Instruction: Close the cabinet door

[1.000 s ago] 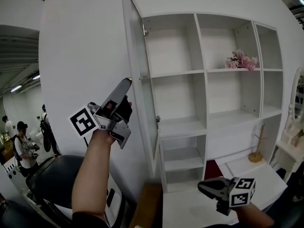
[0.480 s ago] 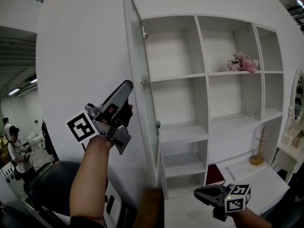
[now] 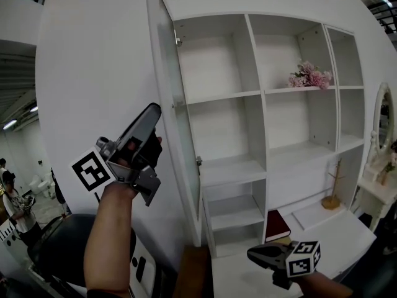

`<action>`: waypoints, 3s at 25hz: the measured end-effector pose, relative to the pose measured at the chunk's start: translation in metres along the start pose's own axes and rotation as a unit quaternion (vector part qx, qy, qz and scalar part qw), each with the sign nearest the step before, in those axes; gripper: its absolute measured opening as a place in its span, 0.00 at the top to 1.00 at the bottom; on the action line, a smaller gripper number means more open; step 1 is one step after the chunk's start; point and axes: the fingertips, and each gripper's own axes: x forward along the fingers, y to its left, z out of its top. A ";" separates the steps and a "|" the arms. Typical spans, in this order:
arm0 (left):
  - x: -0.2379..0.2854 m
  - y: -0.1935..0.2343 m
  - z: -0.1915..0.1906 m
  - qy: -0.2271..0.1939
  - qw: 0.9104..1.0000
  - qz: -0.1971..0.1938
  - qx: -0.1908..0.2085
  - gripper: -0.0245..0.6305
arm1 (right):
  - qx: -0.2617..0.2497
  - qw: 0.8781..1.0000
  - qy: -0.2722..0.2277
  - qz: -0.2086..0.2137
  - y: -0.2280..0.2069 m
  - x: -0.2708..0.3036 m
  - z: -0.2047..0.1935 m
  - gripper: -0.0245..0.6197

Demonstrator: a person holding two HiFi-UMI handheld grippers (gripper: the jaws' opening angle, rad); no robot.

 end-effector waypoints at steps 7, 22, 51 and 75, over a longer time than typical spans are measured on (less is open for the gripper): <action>-0.007 -0.004 0.012 -0.006 1.000 0.011 -0.001 0.83 | -0.002 1.000 0.009 0.005 0.022 0.003 -0.007 0.95; 0.005 -0.018 0.006 0.000 0.999 0.037 0.031 0.83 | 0.014 1.000 0.002 0.020 0.001 -0.023 0.004 0.95; 0.099 -0.031 -0.065 0.067 0.971 0.101 0.204 0.84 | -0.007 0.999 -0.019 0.048 -0.066 -0.081 0.060 0.95; 0.176 0.000 -0.131 0.123 0.913 0.159 0.356 0.85 | -0.005 0.998 -0.044 0.035 -0.122 -0.127 0.072 0.95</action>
